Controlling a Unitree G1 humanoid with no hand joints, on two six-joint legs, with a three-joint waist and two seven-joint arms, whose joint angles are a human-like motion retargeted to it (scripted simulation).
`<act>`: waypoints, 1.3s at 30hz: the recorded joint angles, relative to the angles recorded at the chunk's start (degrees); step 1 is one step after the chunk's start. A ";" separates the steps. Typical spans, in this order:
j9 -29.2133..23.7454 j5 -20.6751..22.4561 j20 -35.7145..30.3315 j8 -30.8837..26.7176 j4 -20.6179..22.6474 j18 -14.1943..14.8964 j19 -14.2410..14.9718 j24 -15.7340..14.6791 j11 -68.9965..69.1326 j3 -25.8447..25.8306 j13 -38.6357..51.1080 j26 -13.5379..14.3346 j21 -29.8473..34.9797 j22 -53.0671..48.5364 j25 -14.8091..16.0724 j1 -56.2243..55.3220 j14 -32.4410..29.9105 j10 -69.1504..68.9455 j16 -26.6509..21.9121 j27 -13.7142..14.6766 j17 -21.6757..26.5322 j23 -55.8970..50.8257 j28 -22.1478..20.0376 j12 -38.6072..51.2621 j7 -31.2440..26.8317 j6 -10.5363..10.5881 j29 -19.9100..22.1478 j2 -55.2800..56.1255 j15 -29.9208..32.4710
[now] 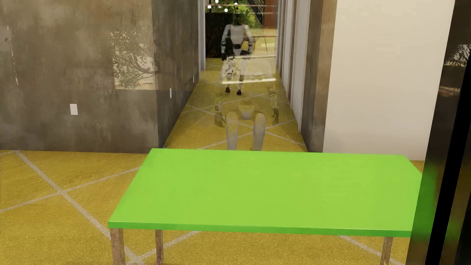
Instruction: Walk towards green desk
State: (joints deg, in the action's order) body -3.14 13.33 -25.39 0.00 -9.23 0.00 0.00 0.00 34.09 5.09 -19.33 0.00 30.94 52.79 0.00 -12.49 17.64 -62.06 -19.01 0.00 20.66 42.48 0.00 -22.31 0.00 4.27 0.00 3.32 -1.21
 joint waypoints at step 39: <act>-2.15 -16.88 12.92 0.00 -6.25 0.00 0.00 0.00 2.56 -6.60 -3.03 0.00 -6.96 -14.92 0.00 7.43 1.34 20.45 -6.95 0.00 1.94 4.54 0.00 6.01 0.00 -2.45 0.00 14.64 12.20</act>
State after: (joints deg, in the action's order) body -5.30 -3.55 -12.47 0.00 -15.48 0.00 0.00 0.00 36.65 -1.51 -22.36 0.00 23.98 37.87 0.00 -5.06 18.98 -41.61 -25.97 0.00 22.60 47.03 0.00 -16.30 0.00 1.82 0.00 17.96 10.99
